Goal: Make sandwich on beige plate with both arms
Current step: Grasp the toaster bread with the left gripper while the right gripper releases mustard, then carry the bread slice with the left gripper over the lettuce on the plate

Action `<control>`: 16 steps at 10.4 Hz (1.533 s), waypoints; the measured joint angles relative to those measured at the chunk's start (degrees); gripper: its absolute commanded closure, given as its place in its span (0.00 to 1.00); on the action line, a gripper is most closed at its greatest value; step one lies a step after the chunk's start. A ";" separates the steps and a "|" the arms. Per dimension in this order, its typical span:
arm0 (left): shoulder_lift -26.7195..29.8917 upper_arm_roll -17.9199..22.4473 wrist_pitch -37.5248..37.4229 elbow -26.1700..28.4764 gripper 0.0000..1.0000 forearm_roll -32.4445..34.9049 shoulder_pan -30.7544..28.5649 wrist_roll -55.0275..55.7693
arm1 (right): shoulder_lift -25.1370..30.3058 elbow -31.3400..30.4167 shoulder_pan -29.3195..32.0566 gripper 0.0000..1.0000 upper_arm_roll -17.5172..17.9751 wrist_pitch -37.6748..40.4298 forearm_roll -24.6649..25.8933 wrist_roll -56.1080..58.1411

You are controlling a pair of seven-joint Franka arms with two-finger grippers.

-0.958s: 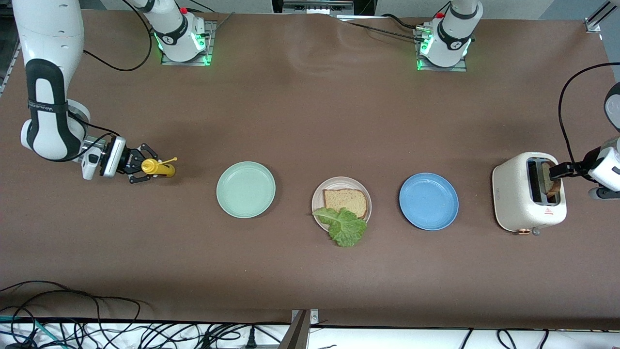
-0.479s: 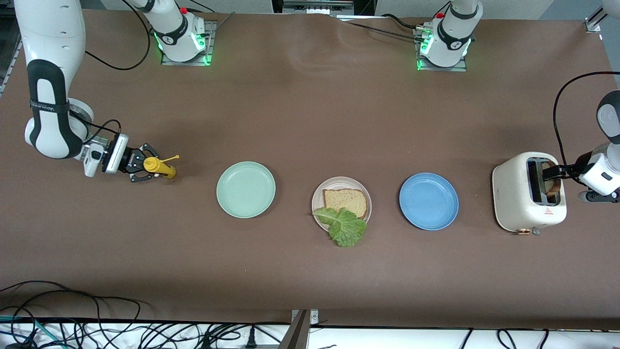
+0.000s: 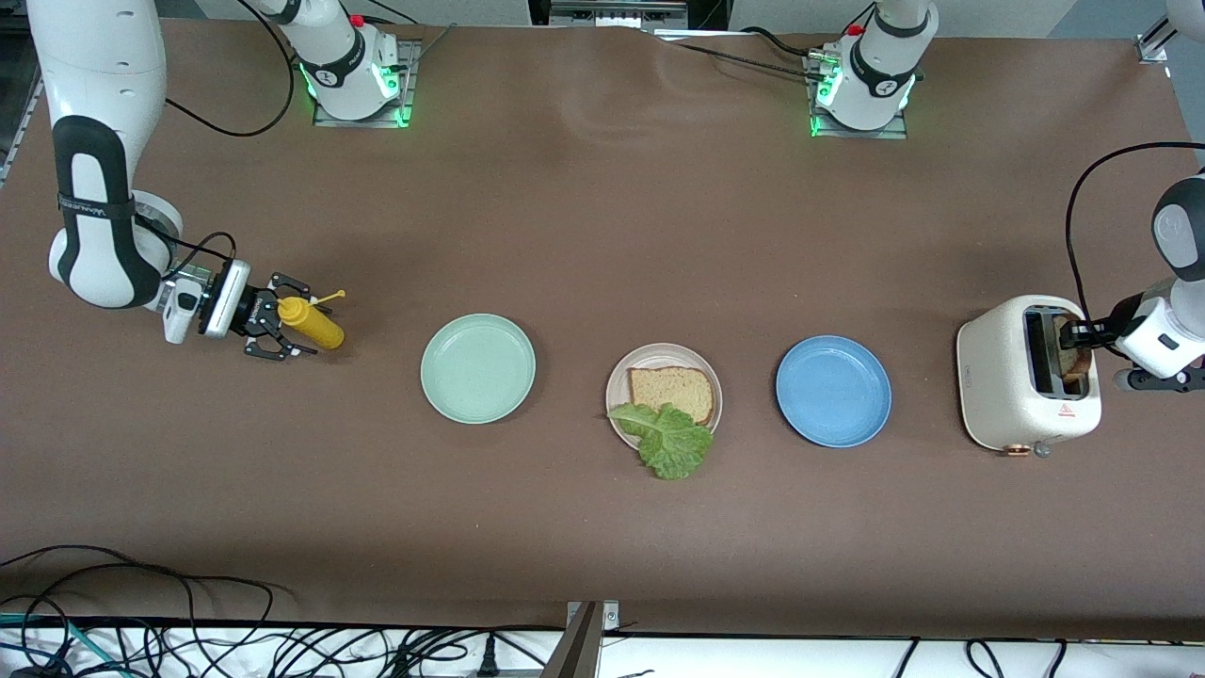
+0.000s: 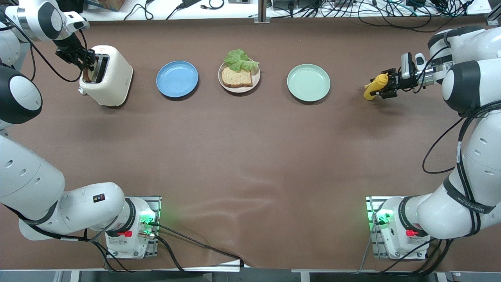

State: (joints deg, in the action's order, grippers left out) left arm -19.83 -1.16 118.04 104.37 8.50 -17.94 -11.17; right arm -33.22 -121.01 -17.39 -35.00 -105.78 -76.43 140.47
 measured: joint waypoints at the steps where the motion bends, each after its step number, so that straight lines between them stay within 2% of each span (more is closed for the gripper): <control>1: 0.02 -0.04 -0.20 0.03 1.00 0.00 0.00 -0.22 | 0.00 -0.04 0.88 0.08 -0.02 0.00 0.08 0.02; 3: 0.65 -0.30 -1.37 -0.32 1.00 -0.26 0.00 -0.37 | 0.00 -0.25 3.19 0.06 -0.50 0.02 2.26 0.21; 6: 5.12 -0.81 -7.22 -1.49 1.00 -0.80 0.23 -1.28 | 0.61 0.97 4.26 0.04 -4.36 -0.02 10.32 -2.53; 9: 11.75 -1.34 -13.84 -2.52 1.00 -1.41 1.66 -1.58 | 4.38 9.79 4.32 0.04 -5.38 -0.03 25.08 -22.90; 10: 13.63 -1.36 -15.42 -3.00 1.00 -4.68 2.61 -1.64 | 6.71 12.95 4.22 0.04 -5.04 0.00 30.70 -32.48; 13: 14.44 -1.55 -16.42 -2.81 1.00 -17.90 5.56 -1.69 | 12.89 18.70 4.12 0.04 -1.29 0.03 42.86 -55.85; 16: 10.83 -2.25 -16.28 -2.24 1.00 -32.35 11.87 4.02 | 16.08 24.93 4.85 0.00 5.88 2.58 55.49 -80.17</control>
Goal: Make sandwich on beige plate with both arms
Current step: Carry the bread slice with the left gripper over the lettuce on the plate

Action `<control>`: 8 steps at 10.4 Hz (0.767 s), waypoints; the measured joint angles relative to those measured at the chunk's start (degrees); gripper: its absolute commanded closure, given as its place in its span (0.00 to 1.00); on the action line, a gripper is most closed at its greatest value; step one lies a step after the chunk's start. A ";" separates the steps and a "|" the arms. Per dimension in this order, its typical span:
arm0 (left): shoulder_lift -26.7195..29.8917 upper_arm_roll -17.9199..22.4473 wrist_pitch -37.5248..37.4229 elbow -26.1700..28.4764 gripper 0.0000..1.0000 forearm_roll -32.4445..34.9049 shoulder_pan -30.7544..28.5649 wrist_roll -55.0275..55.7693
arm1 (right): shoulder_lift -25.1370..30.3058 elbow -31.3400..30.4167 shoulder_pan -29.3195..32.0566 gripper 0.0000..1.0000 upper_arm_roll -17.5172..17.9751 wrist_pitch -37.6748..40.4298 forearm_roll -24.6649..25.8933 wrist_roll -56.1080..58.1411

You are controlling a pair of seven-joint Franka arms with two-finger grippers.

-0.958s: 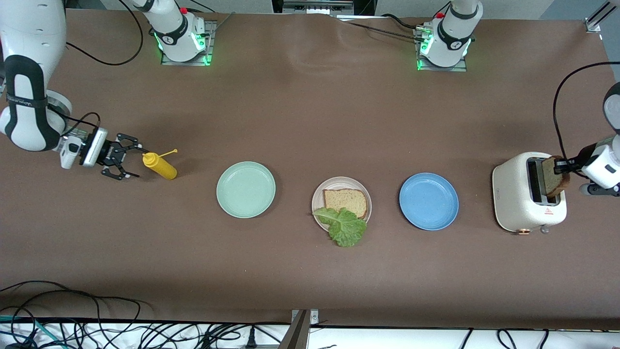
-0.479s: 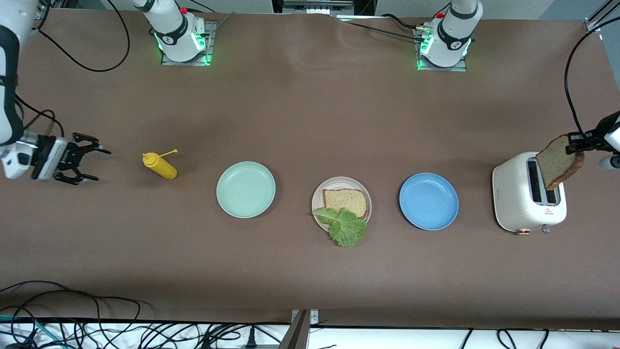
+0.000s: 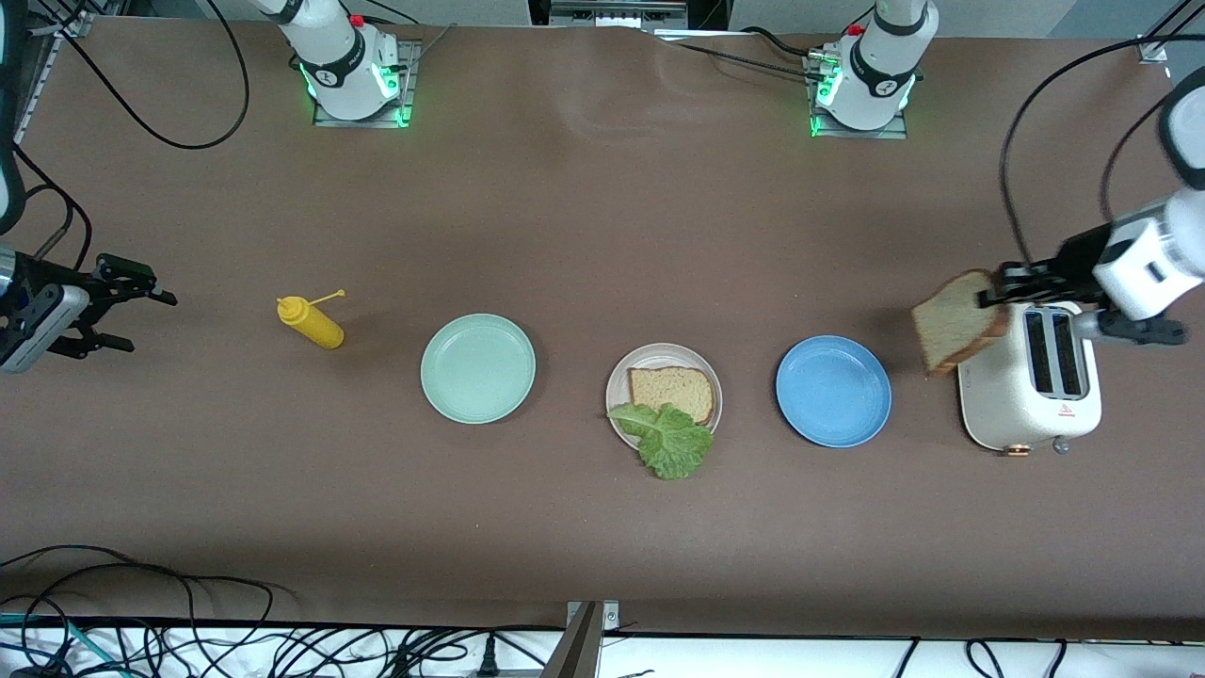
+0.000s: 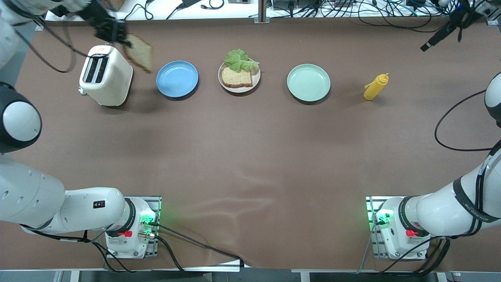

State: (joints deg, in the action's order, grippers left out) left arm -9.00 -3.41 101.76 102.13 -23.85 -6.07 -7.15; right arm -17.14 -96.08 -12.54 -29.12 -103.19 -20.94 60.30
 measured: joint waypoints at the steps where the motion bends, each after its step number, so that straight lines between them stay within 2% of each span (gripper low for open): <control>1: -2.17 -0.52 1.24 0.05 1.00 -5.60 2.16 1.26 | 0.90 2.07 0.34 0.00 3.31 1.26 4.84 -9.42; 3: -6.57 -1.87 6.31 0.06 1.00 -16.45 7.55 2.14 | 2.87 4.13 0.82 0.00 9.45 3.03 12.65 -27.69; 5: -10.93 -2.30 11.30 0.02 1.00 -28.51 13.40 2.67 | 4.68 4.29 3.42 0.00 16.24 4.13 18.08 -44.05; 7: -15.97 -2.41 17.18 -1.64 1.00 -34.48 18.03 2.63 | 6.08 4.30 6.55 0.00 22.31 5.32 21.77 -56.54; 8: -18.58 -2.41 19.31 -3.34 1.00 -34.91 20.09 2.67 | 6.49 4.30 6.97 0.00 23.60 5.55 23.31 -59.17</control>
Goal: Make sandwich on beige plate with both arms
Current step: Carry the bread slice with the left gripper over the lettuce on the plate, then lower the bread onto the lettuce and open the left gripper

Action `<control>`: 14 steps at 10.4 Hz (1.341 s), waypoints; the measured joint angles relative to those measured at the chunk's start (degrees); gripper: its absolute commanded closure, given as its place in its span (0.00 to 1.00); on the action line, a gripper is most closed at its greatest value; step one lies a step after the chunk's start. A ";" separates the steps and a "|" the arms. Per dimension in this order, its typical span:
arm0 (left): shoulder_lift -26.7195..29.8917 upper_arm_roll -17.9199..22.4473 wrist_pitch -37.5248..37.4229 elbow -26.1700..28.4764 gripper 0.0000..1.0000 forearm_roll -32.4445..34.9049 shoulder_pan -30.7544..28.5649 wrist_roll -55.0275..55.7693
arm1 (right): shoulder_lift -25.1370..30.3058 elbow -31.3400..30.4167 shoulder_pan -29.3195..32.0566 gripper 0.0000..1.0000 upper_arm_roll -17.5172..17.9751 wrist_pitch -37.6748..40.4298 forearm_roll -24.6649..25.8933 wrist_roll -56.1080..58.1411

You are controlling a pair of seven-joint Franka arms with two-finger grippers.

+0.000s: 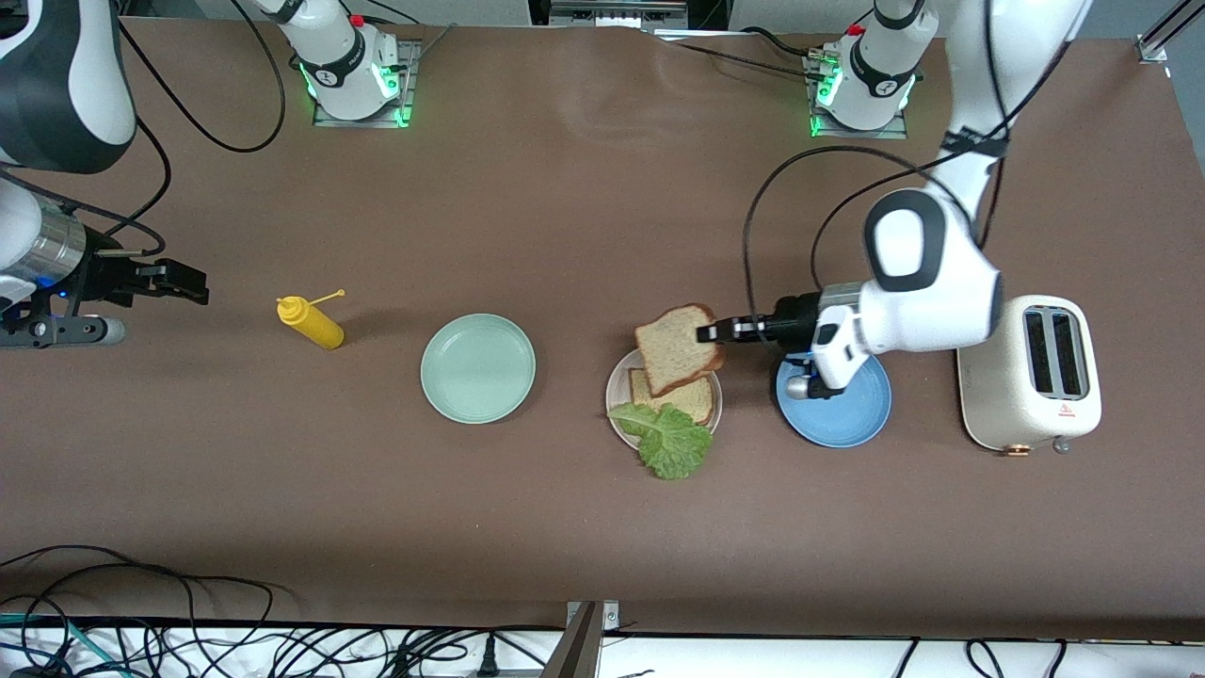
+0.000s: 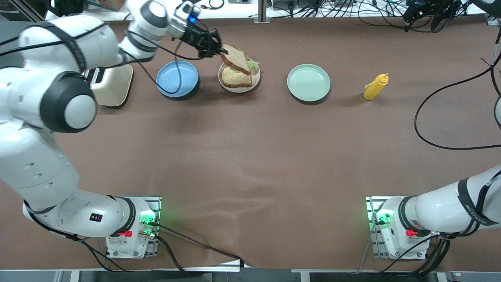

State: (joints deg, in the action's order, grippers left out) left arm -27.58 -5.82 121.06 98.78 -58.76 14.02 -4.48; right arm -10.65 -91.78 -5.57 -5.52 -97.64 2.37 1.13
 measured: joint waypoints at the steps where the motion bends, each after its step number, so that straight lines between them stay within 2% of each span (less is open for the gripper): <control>1: -2.71 -0.01 2.80 -1.63 1.00 -0.04 1.67 0.03 | 0.08 0.00 0.37 0.00 0.43 -0.01 0.60 -1.06; 3: -6.21 0.01 6.01 -3.26 1.00 -0.04 2.70 0.03 | 0.09 0.02 0.98 0.00 0.47 -0.02 0.64 -4.31; 6: -8.42 0.37 6.84 -3.96 1.00 -0.04 2.83 0.03 | 0.18 0.00 1.06 0.00 0.52 0.19 0.97 -10.52; 8: -9.14 0.59 6.90 -4.00 0.76 -0.04 2.81 0.03 | 0.06 -0.02 1.10 0.00 0.52 0.19 1.08 -10.97; 9: -9.50 1.10 6.98 -4.02 0.61 -0.04 2.80 0.03 | -0.01 -0.03 1.11 0.00 0.52 0.19 1.08 -11.04; 10: -9.89 2.01 6.99 -4.03 0.50 -0.04 2.75 0.03 | -0.05 -0.07 1.11 0.00 0.52 0.25 1.09 -11.12; 11: -10.35 2.89 6.99 -4.04 0.44 -0.04 2.67 0.03 | -0.06 -0.12 1.13 0.00 0.52 0.35 1.10 -11.20; 13: -11.33 3.56 6.99 -4.04 0.00 -0.04 2.42 0.03 | -0.07 -0.14 1.19 0.00 0.52 0.42 1.12 -11.30; 14: -11.70 3.62 6.99 -4.04 0.00 -0.04 2.24 0.03 | -0.07 -0.14 1.26 0.00 0.51 0.44 1.12 -11.36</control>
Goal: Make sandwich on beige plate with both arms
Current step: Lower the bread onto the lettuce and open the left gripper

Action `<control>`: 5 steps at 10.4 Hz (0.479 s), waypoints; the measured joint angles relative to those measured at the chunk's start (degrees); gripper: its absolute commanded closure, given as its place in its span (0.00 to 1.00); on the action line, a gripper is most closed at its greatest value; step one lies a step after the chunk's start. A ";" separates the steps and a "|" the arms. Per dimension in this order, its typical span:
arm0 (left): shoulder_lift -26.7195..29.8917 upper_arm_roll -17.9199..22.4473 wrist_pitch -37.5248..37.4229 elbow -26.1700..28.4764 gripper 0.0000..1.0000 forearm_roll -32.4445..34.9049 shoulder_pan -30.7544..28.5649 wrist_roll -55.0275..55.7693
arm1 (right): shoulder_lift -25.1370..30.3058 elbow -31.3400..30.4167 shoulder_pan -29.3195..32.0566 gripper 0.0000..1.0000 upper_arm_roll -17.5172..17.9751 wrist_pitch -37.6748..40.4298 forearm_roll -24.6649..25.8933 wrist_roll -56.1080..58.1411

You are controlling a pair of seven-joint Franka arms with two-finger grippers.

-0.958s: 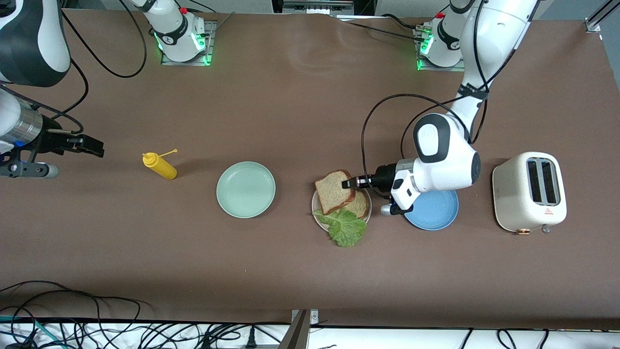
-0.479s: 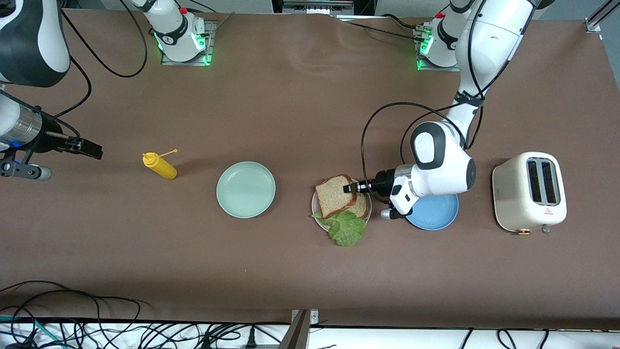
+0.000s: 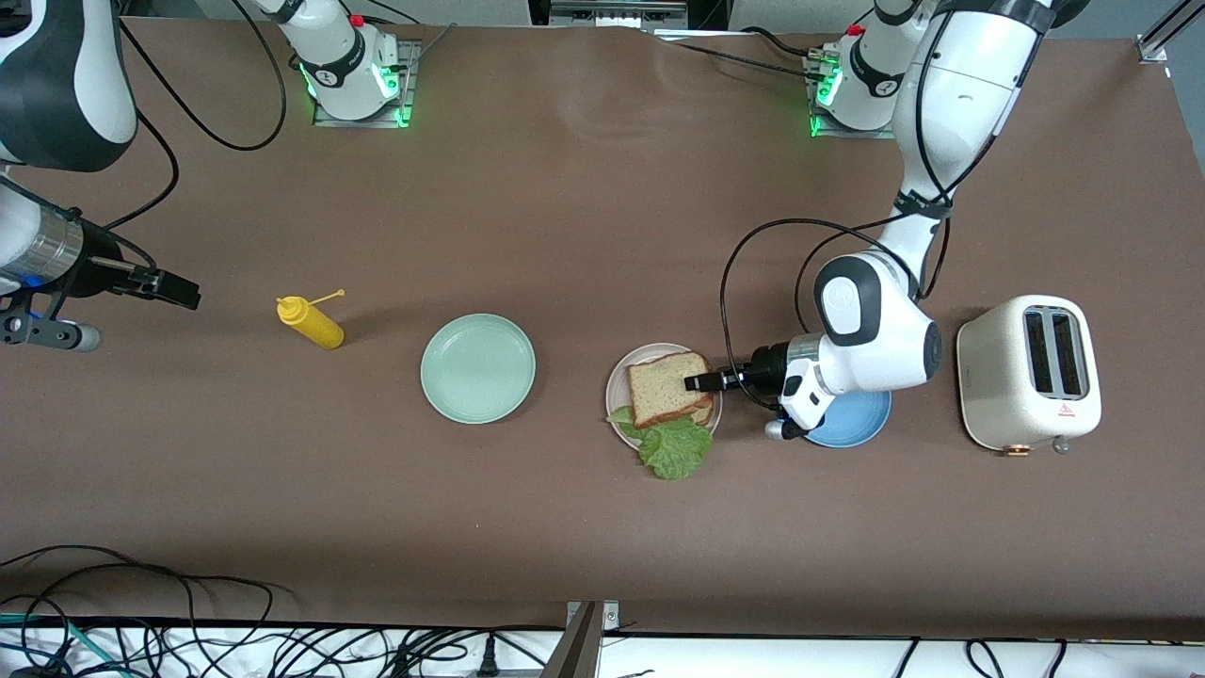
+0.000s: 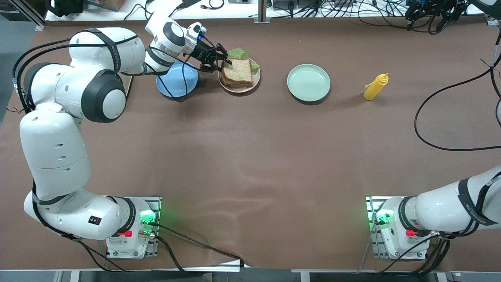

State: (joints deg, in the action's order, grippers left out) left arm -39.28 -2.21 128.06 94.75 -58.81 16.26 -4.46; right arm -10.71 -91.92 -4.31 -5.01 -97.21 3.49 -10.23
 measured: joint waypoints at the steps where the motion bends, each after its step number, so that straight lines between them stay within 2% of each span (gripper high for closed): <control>1: -0.35 0.01 0.00 0.00 0.00 0.00 -0.07 0.00 | 0.00 0.00 0.17 0.00 -0.14 0.01 0.01 -0.12; 5: -0.75 1.83 0.20 -0.19 0.00 0.00 -0.95 0.00 | 0.00 0.00 0.62 0.00 -1.87 0.49 0.03 -0.08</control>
State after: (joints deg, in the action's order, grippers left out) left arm -40.03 -0.37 128.25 94.55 -58.81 15.31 -4.45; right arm -10.71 -91.92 -3.69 -6.88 -96.72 3.52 -10.30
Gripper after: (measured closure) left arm 0.000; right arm 0.000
